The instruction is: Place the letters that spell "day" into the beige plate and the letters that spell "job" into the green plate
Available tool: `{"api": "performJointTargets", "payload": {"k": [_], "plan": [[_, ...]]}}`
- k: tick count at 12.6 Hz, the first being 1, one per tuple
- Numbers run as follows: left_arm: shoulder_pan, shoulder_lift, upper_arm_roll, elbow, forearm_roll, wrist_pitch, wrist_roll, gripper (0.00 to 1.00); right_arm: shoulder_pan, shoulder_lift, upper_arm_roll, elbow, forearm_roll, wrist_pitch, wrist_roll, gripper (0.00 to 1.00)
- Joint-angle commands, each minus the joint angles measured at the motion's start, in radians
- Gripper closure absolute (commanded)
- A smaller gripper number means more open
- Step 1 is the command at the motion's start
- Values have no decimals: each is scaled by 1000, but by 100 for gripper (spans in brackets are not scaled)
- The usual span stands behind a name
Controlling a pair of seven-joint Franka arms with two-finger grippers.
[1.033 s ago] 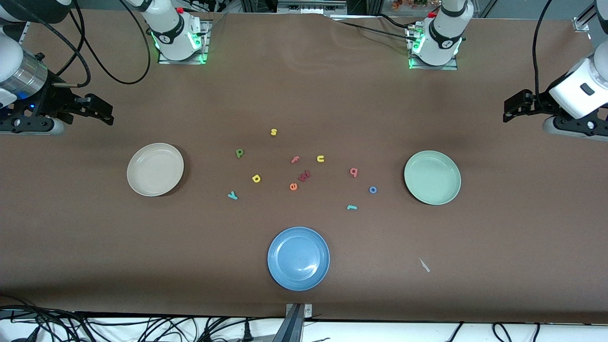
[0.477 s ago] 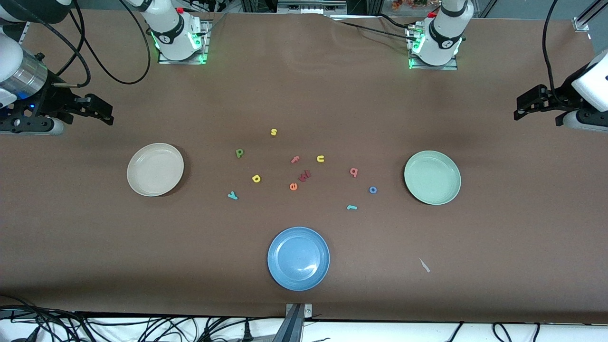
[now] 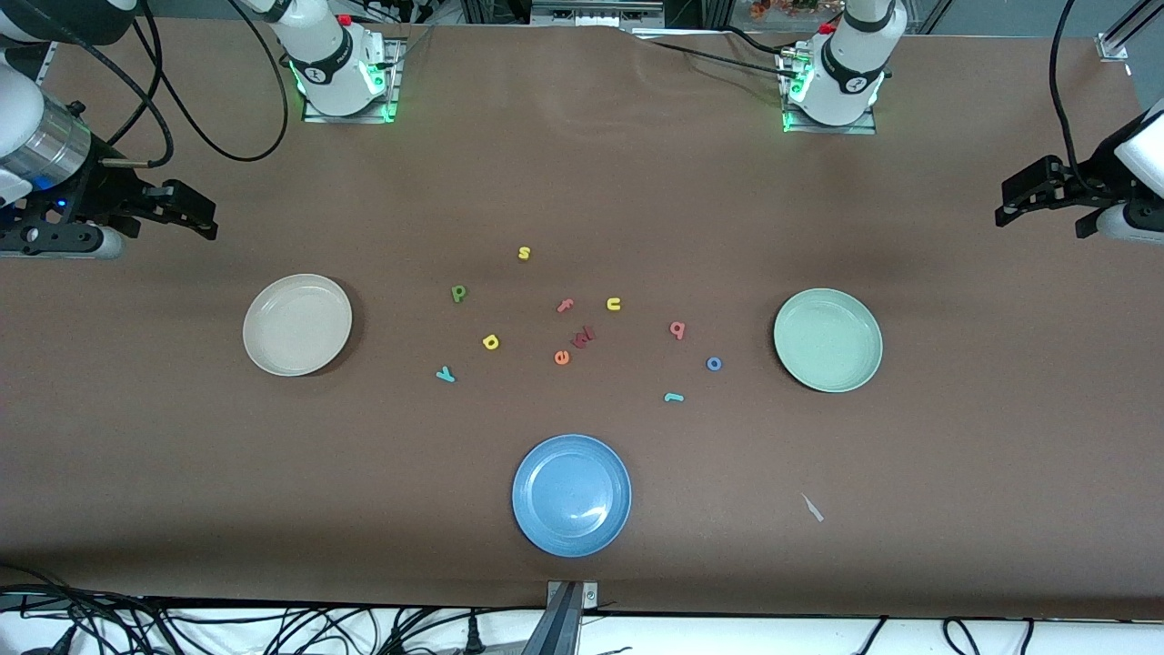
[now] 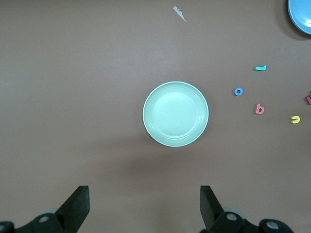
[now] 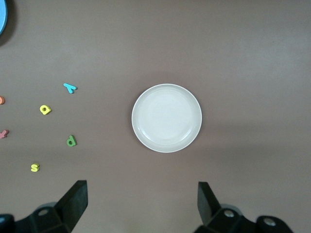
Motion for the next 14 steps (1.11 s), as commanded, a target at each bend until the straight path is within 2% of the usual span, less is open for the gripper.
{"api": "performJointTargets", "payload": {"k": [1, 5, 7, 14], "plan": [[-6, -3, 13, 9, 5, -13, 23, 0, -5, 5, 1, 18, 4, -15, 0, 0], [-9, -1, 13, 9, 36, -13, 21, 0, -5, 5, 1, 18, 4, -15, 0, 0], [-43, -1, 25, 9, 48, -13, 20, 0, -5, 5, 1, 18, 4, -15, 0, 0], [-32, -2, 24, 8, 42, -16, 10, 0, -6, 26, 0, 21, 1, -9, -11, 0]]}}
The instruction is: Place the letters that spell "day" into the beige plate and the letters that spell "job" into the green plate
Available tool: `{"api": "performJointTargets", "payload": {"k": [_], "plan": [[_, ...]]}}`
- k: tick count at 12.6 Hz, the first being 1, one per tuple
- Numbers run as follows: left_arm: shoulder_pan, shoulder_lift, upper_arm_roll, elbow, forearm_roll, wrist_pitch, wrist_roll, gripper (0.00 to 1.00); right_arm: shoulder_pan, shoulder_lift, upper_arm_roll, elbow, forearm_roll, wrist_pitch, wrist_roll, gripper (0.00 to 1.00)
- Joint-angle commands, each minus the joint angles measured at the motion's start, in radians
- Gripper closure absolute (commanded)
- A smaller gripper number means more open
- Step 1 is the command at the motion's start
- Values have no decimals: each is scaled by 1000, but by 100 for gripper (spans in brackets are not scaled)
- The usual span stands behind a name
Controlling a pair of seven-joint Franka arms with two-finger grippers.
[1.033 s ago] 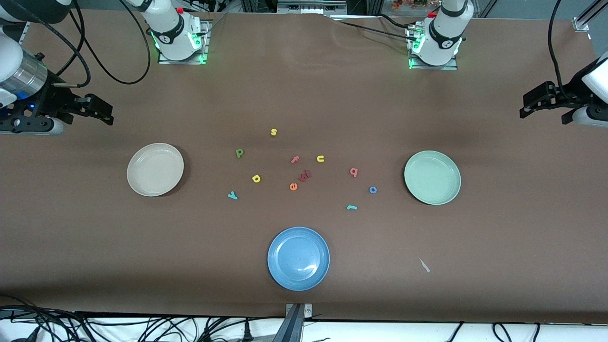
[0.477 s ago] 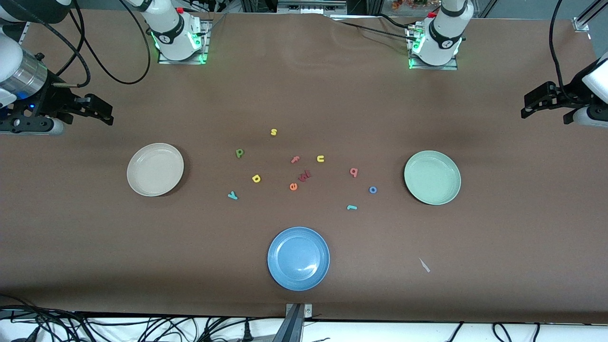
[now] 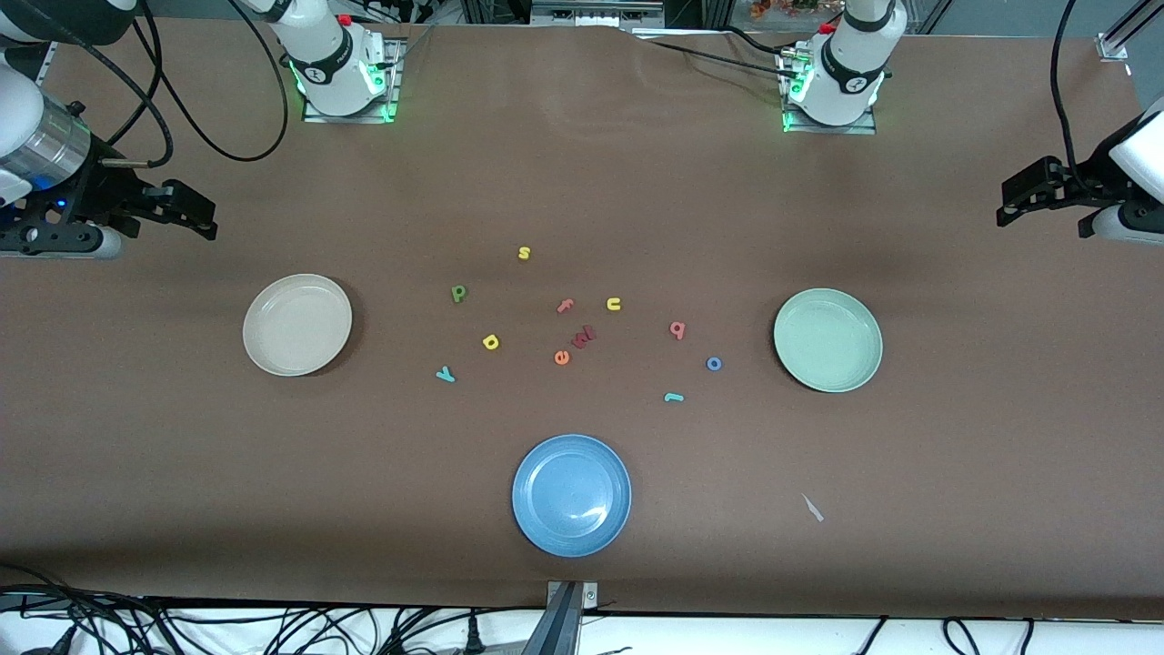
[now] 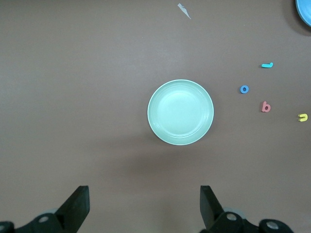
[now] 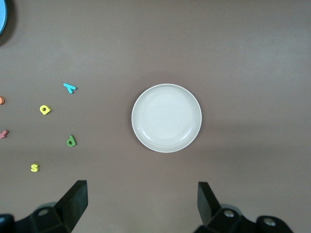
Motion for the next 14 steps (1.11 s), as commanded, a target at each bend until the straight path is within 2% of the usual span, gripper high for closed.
{"api": "performJointTargets", "payload": {"k": [1, 10, 12, 14], "plan": [[-7, -4, 1, 8, 17, -14, 12, 0, -6, 29, 0, 27, 4, -15, -10, 0], [-13, 4, -3, 9, 11, -44, 23, 0, 47, 69, 14, 17, 7, -35, 10, 0], [-22, 2, -5, 9, 9, -42, 11, 0, 80, 77, 17, -12, 59, -18, 47, 0], [-32, 7, -29, 9, 8, -39, 8, 0, 129, 109, 19, -20, 70, 17, 128, 0]]}}
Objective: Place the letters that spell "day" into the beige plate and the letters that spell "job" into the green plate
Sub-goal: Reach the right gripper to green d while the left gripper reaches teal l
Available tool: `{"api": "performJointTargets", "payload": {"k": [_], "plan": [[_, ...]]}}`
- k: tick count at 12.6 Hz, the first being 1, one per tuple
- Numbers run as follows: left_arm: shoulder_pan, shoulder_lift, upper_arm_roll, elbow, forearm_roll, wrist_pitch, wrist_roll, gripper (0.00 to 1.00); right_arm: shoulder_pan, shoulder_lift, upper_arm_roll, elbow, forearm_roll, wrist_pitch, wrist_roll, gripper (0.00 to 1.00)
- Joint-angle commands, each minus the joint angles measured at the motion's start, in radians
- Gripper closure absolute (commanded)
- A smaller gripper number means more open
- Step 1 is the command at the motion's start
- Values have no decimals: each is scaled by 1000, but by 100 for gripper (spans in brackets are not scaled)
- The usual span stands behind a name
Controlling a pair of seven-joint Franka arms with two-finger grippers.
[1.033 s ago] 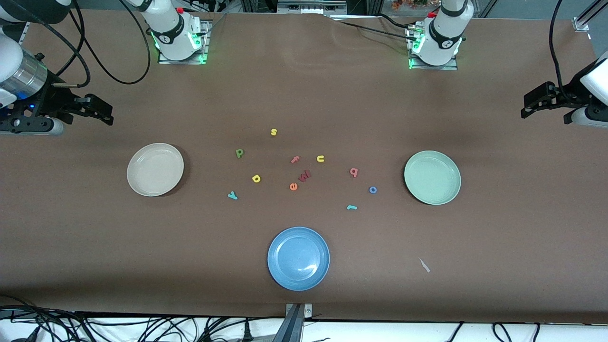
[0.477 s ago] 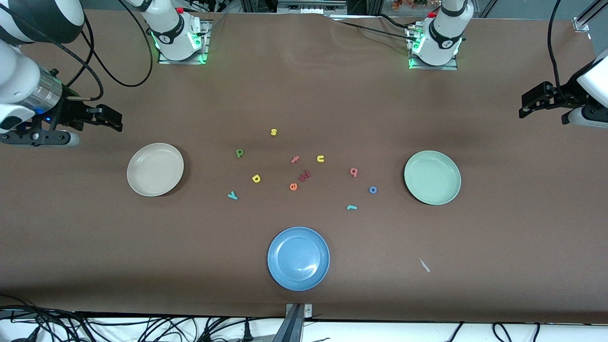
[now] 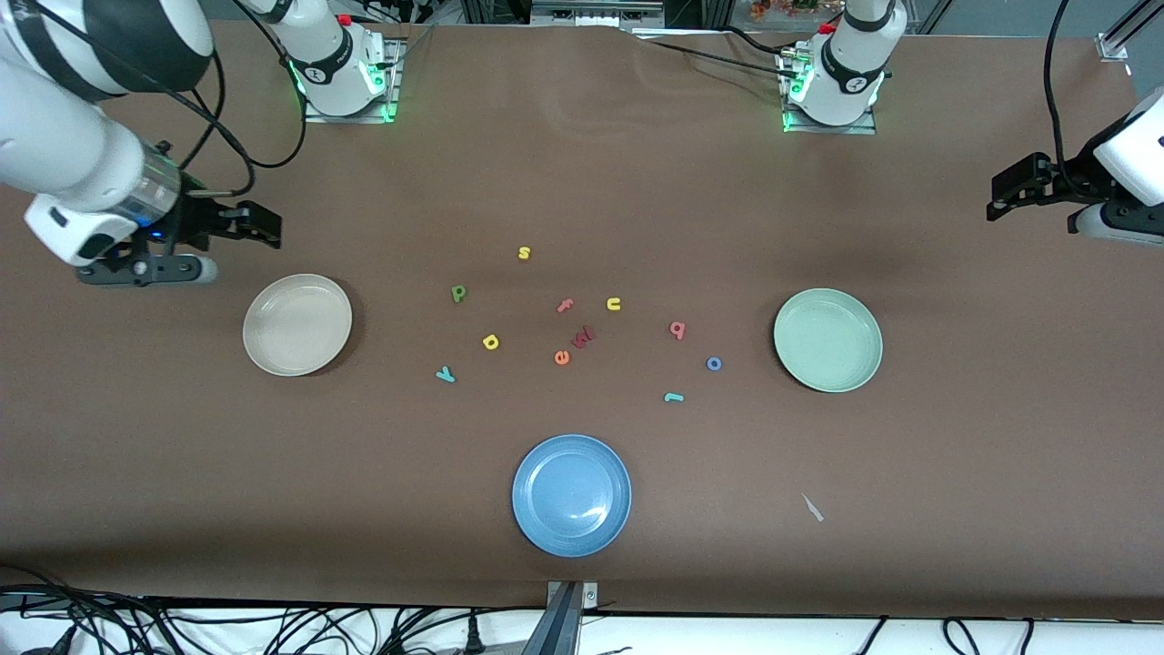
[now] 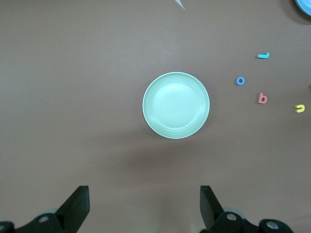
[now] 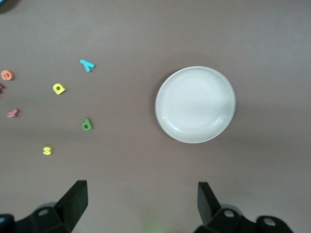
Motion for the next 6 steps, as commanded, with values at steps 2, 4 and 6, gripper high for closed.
{"api": "performJointTargets", "payload": {"k": [2, 4, 6], "plan": [[-29, 20, -42, 9, -1, -6, -2, 0, 90, 58, 1, -8, 18, 60, 146, 0], [-53, 45, -64, 11, -3, -4, 2, 0, 113, 84, 1, -31, 18, 74, 177, 0], [-87, 94, -65, 35, -6, 2, 5, 0, 114, 81, 10, -120, 20, 130, 174, 0]]}}
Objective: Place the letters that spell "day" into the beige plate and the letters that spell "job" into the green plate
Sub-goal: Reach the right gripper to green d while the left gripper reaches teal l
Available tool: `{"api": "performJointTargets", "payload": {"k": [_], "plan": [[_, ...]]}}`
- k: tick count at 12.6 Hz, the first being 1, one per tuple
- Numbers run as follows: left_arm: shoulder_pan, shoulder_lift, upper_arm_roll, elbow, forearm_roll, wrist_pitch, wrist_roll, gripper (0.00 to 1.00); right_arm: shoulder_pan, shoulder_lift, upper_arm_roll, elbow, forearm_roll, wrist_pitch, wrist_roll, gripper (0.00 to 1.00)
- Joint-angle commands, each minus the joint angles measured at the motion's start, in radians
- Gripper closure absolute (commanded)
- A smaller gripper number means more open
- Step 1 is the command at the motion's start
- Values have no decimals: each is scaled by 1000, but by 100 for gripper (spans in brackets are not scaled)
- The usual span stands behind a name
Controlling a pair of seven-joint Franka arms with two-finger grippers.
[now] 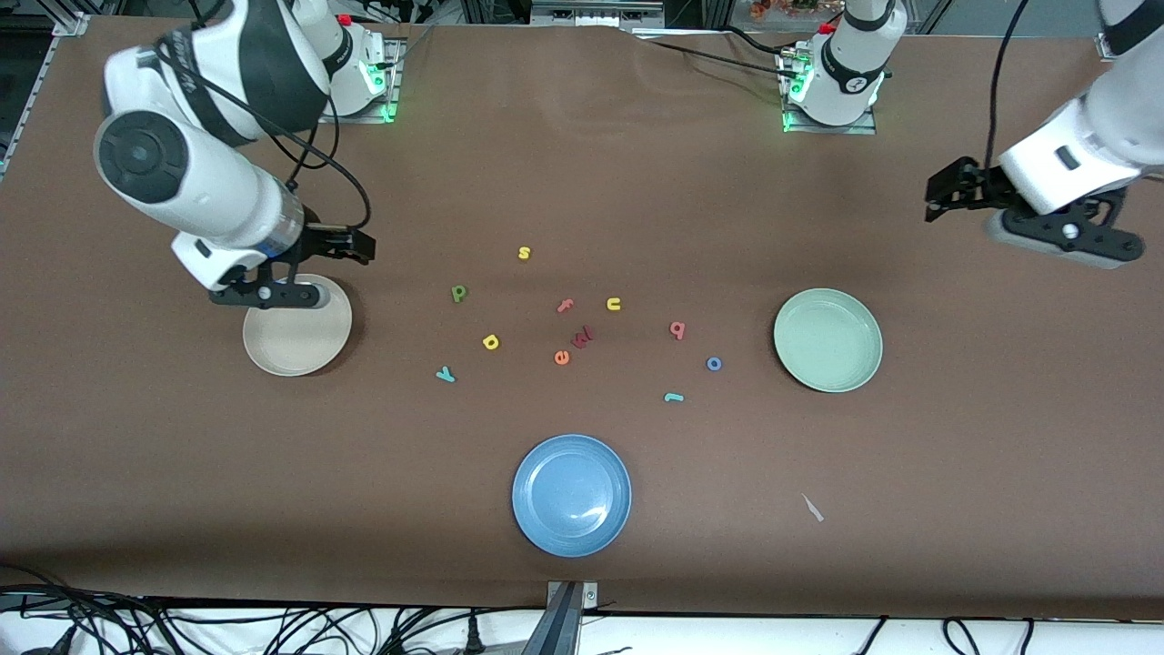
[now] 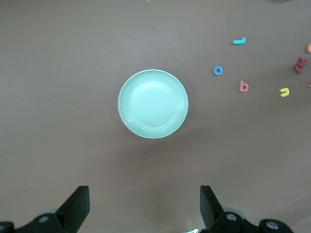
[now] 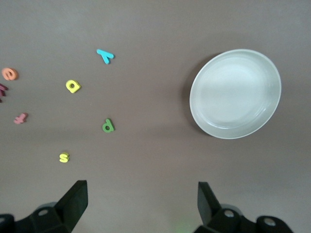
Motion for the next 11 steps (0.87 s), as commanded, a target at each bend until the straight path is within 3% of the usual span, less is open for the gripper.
{"api": "performJointTargets", "payload": {"k": [1, 4, 8, 11], "plan": [[-52, 105, 0, 74, -6, -1, 9, 0, -2, -22, 21, -136, 14, 123, 12, 0], [-112, 226, 0, 108, -83, 2, 1, 0, -2, -13, 45, -301, 14, 364, 37, 0], [-197, 422, 0, 176, -86, 173, 15, 0, -1, 13, 76, -461, 14, 583, 43, 0], [-231, 547, 0, 176, -81, 328, 17, 0, -1, 64, 126, -466, 14, 645, 89, 0]]}}
